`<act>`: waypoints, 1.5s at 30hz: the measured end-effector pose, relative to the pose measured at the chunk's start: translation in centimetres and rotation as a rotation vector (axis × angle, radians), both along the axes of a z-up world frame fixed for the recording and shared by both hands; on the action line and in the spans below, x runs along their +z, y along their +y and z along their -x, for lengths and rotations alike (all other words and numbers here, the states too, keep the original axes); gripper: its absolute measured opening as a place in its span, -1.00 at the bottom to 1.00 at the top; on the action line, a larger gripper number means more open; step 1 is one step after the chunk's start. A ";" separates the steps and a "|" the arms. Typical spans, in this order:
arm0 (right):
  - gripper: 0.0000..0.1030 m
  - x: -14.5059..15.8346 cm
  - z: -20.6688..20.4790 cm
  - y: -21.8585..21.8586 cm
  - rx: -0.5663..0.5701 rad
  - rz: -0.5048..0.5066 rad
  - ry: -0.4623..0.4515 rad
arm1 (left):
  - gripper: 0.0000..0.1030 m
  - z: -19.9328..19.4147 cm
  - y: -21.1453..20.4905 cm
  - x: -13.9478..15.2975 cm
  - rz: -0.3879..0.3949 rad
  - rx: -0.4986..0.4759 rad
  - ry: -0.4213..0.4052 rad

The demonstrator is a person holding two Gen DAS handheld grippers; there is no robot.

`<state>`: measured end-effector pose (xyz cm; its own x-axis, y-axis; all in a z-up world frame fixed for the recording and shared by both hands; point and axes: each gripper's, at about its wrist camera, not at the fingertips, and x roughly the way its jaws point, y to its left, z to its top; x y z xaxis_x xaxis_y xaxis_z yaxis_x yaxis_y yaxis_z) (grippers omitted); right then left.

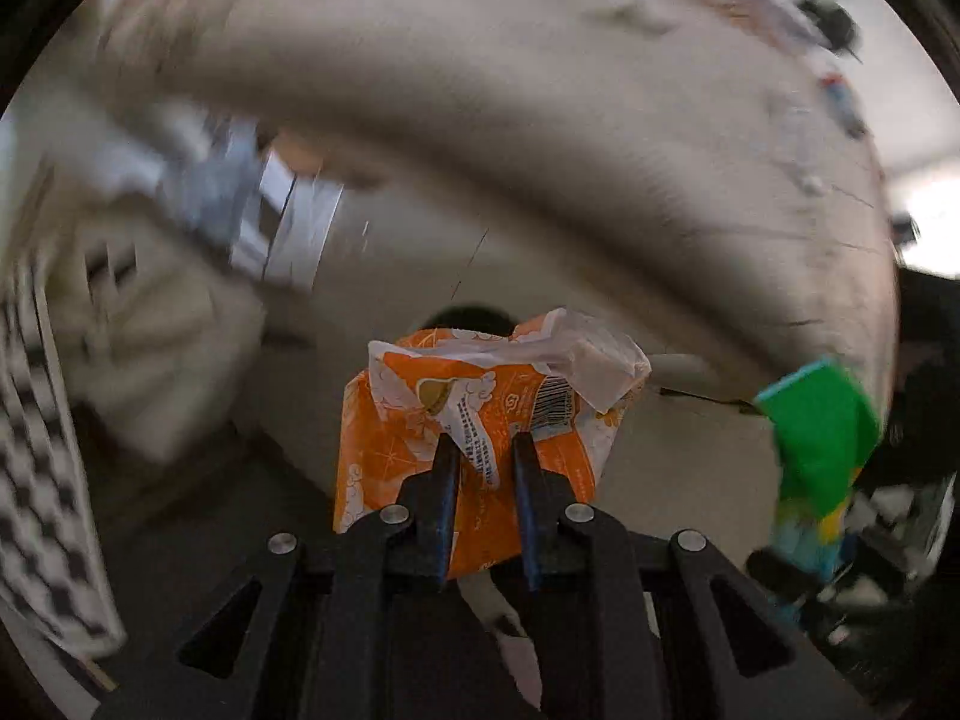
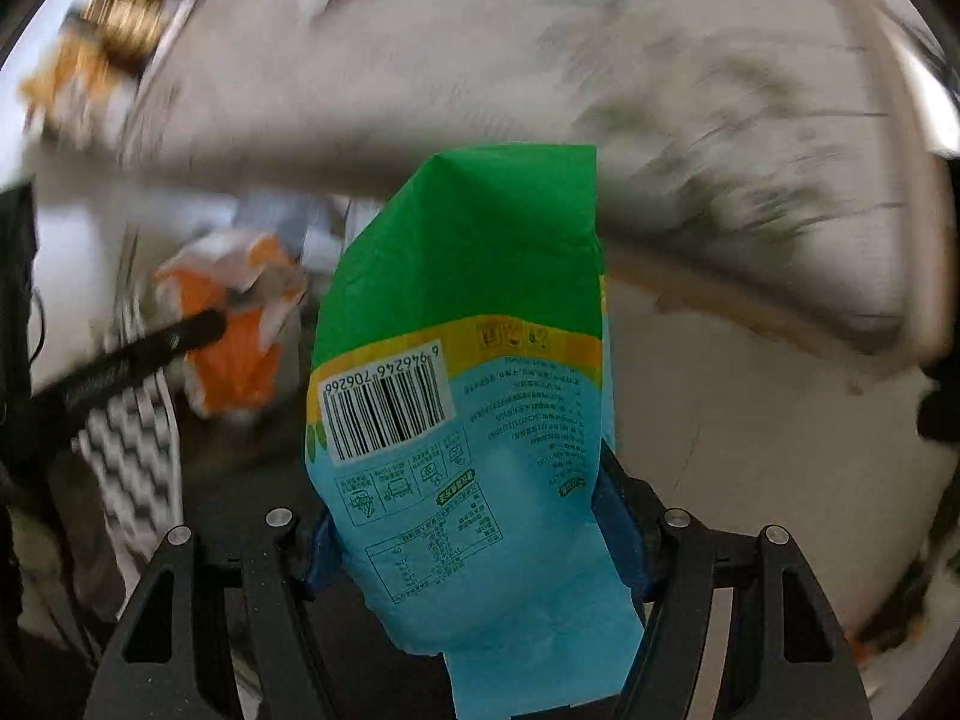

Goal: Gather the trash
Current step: 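Carry both items over the bin and open both tools to drop them, then move both tools back up toward the table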

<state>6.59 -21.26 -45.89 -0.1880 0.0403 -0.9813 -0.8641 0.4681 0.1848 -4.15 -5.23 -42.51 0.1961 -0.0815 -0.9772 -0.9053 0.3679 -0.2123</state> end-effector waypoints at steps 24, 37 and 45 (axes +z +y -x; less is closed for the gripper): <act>0.46 -42.4 -6.8 5.4 -0.032 0.174 0.140 | 0.83 2.7 2.8 -35.1 0.313 0.287 -0.074; 1.00 -38.8 -4.5 9.3 0.092 0.079 -0.063 | 0.92 3.3 0.4 -29.9 -0.108 0.198 0.220; 1.00 -34.7 -5.3 7.7 0.124 0.077 -0.226 | 0.92 1.5 -1.7 -28.5 -0.091 0.161 0.258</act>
